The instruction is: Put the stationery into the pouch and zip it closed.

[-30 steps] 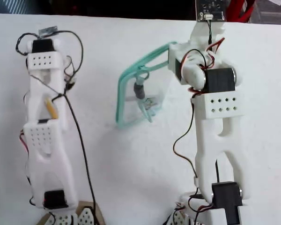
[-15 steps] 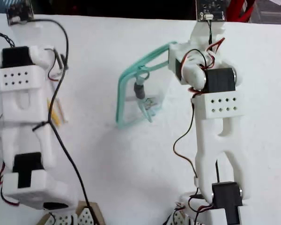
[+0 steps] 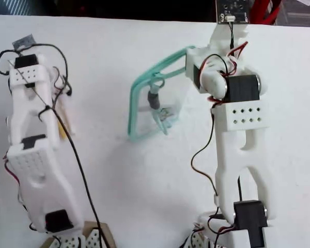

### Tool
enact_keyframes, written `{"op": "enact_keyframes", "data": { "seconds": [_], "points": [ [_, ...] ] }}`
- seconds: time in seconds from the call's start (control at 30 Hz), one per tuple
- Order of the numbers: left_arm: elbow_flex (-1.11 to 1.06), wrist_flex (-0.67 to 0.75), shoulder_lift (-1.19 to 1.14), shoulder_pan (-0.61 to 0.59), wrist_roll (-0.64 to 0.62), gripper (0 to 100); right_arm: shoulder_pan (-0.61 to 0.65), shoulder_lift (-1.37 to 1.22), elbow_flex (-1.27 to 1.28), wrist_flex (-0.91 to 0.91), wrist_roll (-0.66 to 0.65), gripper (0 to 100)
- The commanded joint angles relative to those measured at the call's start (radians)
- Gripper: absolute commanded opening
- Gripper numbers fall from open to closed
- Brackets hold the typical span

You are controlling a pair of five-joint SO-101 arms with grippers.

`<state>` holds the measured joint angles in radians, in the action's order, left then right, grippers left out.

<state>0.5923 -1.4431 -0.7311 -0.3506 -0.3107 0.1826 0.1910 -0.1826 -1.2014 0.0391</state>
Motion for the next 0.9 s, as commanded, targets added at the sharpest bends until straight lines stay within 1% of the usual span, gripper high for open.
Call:
{"op": "enact_keyframes", "data": {
  "seconds": [0.0, 0.13, 0.33, 0.43, 0.53, 0.73, 0.87],
  "points": [
    [0.157, -0.018, -0.093, -0.002, -0.014, 20, -0.012, -0.001, -0.003, 0.012, -0.002, 1.9],
    [0.278, -0.031, -0.203, 0.001, -0.009, 17, -0.012, -0.001, -0.003, 0.012, -0.002, 1.9],
    [0.448, -0.149, -0.3, 0.038, -0.008, 16, -0.012, -0.001, -0.003, 0.012, -0.002, 1.9],
    [0.503, -0.16, -0.348, 0.038, -0.008, 10, -0.012, -0.001, -0.003, 0.012, -0.002, 1.9],
    [0.551, -0.178, -0.371, 0.036, -0.008, 3, -0.012, -0.001, -0.003, 0.012, -0.002, 1.9],
    [0.69, -0.333, -0.374, 0.042, -0.008, 2, -0.012, -0.001, -0.003, 0.012, -0.002, 1.9],
    [0.769, -0.35, -0.357, 0.042, -0.009, 2, -0.012, 0.001, -0.003, 0.012, -0.002, 1.9]
  ]
}}
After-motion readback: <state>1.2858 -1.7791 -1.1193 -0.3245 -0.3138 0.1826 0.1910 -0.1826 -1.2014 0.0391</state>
